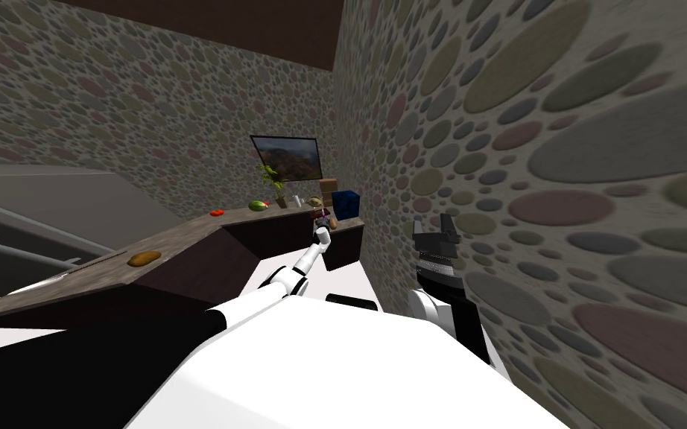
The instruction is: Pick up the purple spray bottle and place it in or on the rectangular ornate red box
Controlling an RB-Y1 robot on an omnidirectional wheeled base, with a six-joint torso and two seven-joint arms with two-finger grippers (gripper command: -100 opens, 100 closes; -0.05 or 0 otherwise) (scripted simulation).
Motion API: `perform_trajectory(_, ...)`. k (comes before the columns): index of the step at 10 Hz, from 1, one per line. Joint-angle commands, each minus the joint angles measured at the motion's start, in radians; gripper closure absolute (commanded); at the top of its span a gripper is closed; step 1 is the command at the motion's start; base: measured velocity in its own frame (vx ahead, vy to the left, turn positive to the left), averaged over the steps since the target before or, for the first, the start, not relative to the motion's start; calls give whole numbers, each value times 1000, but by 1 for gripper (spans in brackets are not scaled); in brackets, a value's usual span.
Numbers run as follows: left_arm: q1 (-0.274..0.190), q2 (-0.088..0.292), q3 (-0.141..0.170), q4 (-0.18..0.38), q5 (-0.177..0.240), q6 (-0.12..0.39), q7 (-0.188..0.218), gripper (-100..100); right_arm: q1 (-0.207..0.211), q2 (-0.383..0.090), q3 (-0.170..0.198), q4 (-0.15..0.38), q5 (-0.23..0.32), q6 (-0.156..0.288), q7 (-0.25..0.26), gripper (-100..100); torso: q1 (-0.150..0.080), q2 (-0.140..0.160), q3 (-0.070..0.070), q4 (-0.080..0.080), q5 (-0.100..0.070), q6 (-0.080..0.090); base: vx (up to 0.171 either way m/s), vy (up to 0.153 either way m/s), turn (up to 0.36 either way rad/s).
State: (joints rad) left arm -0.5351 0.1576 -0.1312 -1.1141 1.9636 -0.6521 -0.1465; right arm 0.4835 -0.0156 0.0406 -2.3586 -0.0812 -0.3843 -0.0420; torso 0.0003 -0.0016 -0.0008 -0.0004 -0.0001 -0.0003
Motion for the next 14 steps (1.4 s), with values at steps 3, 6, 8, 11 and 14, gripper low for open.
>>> perform_trajectory(3, -57, 6, -12, 96, 85, -25, -21, -100, 0, 0, 0, 0, 0, 0, 0, 0, 0, 0, 0, 0, 0, 0, 17, 8, -41)
perform_trajectory(6, -87, 12, -20, 152, 147, -41, -34, -100, 0, 0, 0, 0, 0, 0, 0, 0, 0, 0, 0, 0, 0, 0, 18, 10, -31)
perform_trajectory(8, -106, 17, -25, 188, 182, -52, -43, -100, 0, 0, 0, 0, 0, 0, 0, 0, 1, -1, 0, 0, 0, 0, 24, 16, -36)
perform_trajectory(11, -101, 19, -21, 182, 169, -44, -34, -100, 0, 0, 0, 0, 0, 0, 0, 0, 0, 1, 0, 0, 0, 0, 34, 20, -5)
perform_trajectory(14, -102, 18, -22, 182, 171, -45, -37, 100, 0, 0, 0, 0, 0, 0, 0, 0, 1, 0, 0, 0, 0, 0, 22, 13, -2)
